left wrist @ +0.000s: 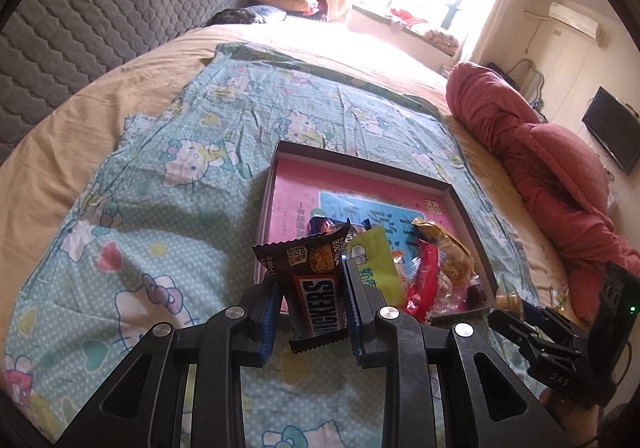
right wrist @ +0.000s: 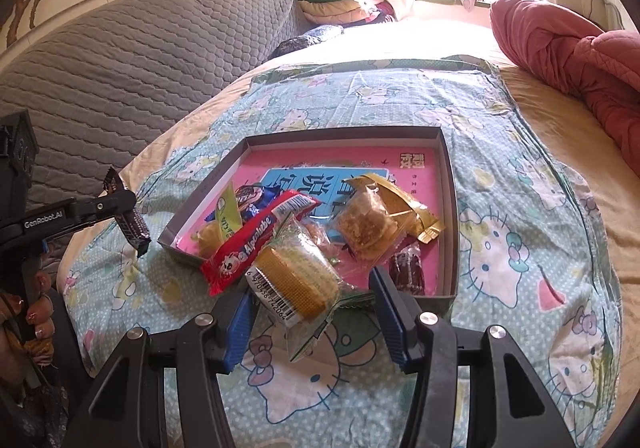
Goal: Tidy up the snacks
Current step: 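Carry the Snickers bar and yellow cake pack over the box with both grippers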
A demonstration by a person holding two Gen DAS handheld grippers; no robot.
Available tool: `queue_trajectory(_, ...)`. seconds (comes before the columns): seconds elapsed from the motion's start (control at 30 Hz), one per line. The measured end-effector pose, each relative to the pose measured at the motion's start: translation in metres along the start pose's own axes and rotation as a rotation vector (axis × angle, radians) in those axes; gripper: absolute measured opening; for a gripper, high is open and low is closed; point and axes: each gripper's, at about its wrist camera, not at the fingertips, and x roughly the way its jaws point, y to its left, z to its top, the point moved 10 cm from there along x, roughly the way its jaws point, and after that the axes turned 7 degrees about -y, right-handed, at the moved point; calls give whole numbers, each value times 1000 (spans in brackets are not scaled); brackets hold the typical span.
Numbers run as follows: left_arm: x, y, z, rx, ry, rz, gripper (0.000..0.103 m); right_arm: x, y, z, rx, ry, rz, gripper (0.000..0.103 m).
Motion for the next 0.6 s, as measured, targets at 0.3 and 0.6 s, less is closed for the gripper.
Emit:
queue_trajectory(0.3, 16, 1, 9, 17, -16, 10, 29, 4, -7, 11, 3, -20, -6, 55)
queue_trajectory(0.6, 36, -2, 5, 74, -6, 14, 29, 8, -16, 23, 8, -52, -14, 55)
